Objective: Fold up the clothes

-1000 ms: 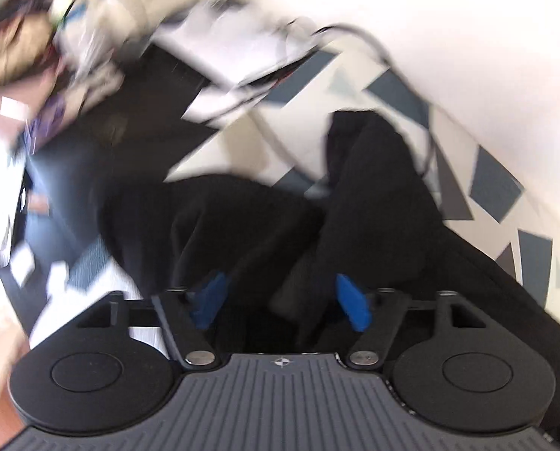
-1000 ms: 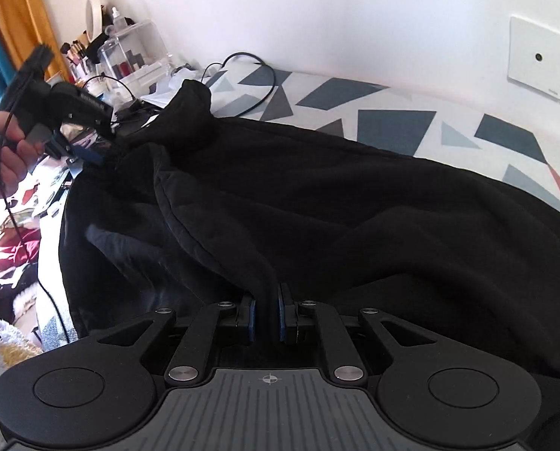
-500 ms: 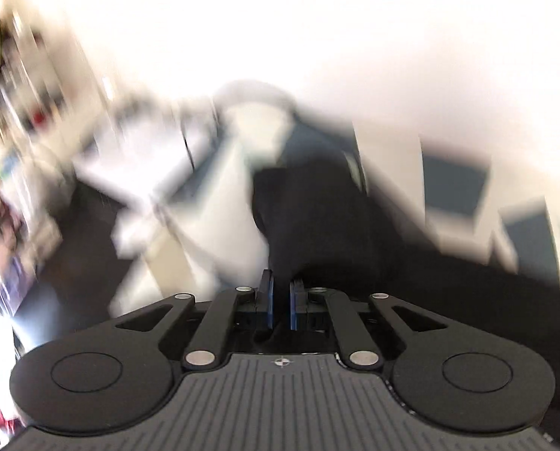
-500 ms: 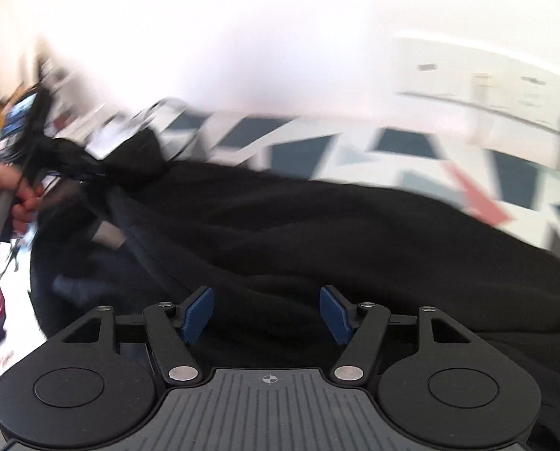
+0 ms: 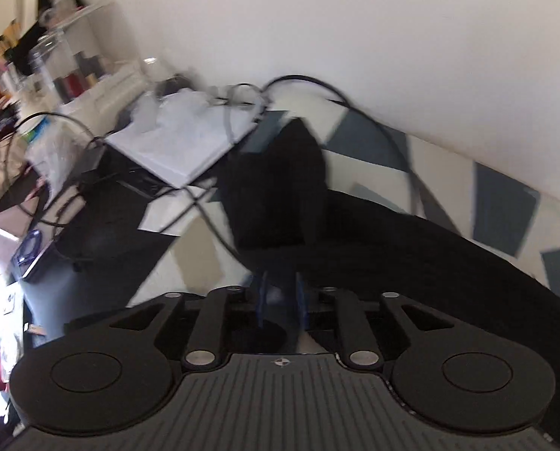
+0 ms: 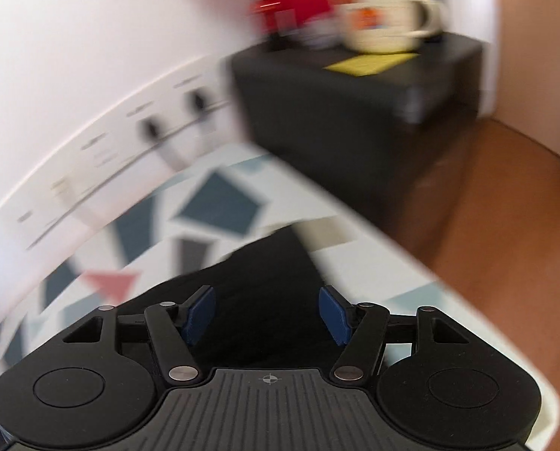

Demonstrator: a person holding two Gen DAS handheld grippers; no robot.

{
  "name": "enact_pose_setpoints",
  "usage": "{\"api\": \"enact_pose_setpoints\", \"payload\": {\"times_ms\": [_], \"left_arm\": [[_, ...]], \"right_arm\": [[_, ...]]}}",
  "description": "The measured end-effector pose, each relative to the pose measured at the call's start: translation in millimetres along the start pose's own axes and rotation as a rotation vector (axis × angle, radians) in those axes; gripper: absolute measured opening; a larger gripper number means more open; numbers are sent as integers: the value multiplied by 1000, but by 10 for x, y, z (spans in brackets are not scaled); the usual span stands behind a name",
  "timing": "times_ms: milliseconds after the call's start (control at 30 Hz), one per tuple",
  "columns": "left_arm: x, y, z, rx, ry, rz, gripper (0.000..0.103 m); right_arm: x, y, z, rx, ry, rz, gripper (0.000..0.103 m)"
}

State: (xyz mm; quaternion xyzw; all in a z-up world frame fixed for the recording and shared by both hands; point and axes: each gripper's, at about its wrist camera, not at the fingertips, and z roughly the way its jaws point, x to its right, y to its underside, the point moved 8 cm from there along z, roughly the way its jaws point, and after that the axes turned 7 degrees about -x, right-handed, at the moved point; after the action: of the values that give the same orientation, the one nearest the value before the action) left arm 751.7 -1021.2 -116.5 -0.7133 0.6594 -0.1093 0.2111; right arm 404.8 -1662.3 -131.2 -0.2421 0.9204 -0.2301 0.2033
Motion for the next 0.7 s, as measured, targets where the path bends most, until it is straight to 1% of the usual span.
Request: {"api": "enact_pose_setpoints", "payload": {"times_ms": [33, 67, 100, 167, 267, 300, 333, 367, 400, 433, 467, 500, 533, 567, 633, 700], "left_arm": [[119, 41, -15, 7, 23, 43, 32], [302, 79, -55, 17, 55, 104, 44], [486, 120, -95, 28, 87, 164, 54], [853, 206, -179, 50, 151, 285, 61], [1401, 350, -313, 82, 246, 466, 70], [1581, 401, -356, 92, 277, 526, 70], [1711, 444, -316, 95, 270, 557, 70], [1805, 472, -228, 78, 254, 572, 70], [1831, 501, -133, 24, 239, 561, 69], [1858, 531, -41, -30, 224, 549, 65], [1882, 561, 47, -84, 210, 537, 42], [1832, 603, 82, -136, 221, 518, 26], [1764, 643, 78, -156, 248, 514, 26], [1675, 700, 52, -158, 260, 526, 26], [1478, 807, -18, -177, 269, 556, 26], [1276, 967, -85, -248, 300, 543, 26]], "right_arm": [[55, -4, 27, 4, 19, -10, 57], [49, 11, 54, 1, 18, -28, 57], [22, 33, 79, -5, 9, -49, 57], [-110, 122, 132, -25, -32, -118, 57], [-363, 306, 235, -45, -54, -229, 58], [-449, 370, 270, -51, -59, -266, 58], [-505, 417, 289, -59, -67, -283, 58], [-548, 458, 301, -66, -75, -291, 58], [-591, 498, 313, -74, -84, -299, 58], [-634, 538, 325, -81, -92, -306, 58], [-677, 579, 336, -89, -101, -314, 58], [-681, 602, 334, -90, -101, -324, 58], [-667, 617, 324, -89, -98, -336, 58], [-636, 628, 315, -87, -97, -343, 58], [-581, 635, 308, -90, -93, -345, 58], [-534, 629, 328, -101, -81, -325, 58]]}}
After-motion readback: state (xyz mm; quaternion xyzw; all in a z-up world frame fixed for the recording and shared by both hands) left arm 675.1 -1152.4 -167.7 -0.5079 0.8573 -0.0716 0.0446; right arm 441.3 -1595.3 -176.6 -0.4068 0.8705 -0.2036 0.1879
